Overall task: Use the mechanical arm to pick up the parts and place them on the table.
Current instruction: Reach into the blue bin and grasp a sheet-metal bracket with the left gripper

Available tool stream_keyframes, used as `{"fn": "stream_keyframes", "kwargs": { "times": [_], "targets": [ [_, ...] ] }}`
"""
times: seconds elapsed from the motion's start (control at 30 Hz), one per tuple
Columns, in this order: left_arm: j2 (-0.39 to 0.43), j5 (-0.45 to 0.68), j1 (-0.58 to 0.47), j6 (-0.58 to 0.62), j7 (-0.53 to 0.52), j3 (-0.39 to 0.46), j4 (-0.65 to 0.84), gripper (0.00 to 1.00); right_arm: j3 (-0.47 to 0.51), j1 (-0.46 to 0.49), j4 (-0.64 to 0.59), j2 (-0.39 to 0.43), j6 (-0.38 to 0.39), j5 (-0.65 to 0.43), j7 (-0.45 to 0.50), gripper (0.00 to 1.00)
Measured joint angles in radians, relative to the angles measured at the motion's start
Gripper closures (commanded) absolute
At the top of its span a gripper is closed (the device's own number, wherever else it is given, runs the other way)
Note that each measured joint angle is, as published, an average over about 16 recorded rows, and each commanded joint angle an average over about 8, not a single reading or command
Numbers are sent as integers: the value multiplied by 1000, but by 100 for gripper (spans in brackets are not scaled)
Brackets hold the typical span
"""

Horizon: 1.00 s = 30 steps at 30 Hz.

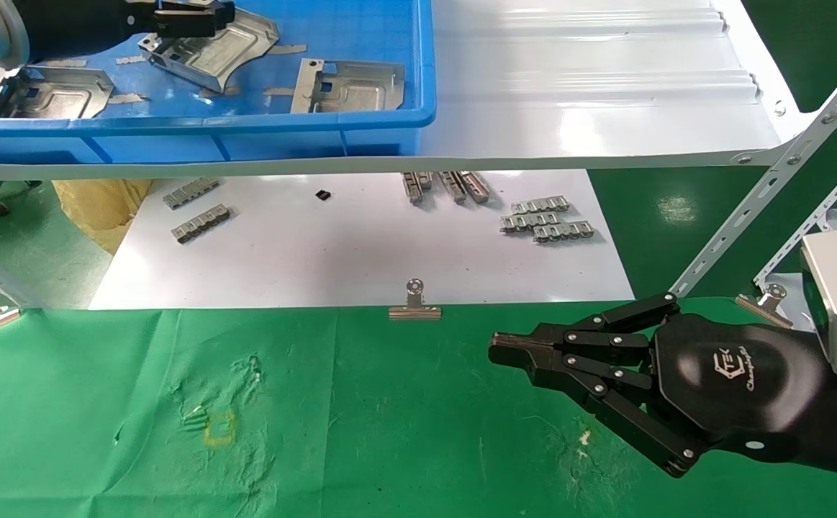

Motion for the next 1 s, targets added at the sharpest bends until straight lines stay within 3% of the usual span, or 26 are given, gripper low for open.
{"fn": "stream_keyframes", "kwargs": {
  "times": [0.07, 0.33, 1.0],
  "targets": [
    [8, 6, -8, -17, 4, 3, 23, 100, 0, 0, 0, 0, 0, 0, 0, 97],
    [23, 18, -30, -44, 11, 10, 76, 100, 0, 0, 0, 0, 0, 0, 0, 2],
    [14, 36, -44, -34, 16, 23, 111, 100, 0, 0, 0, 0, 0, 0, 0, 0]
  ]
}}
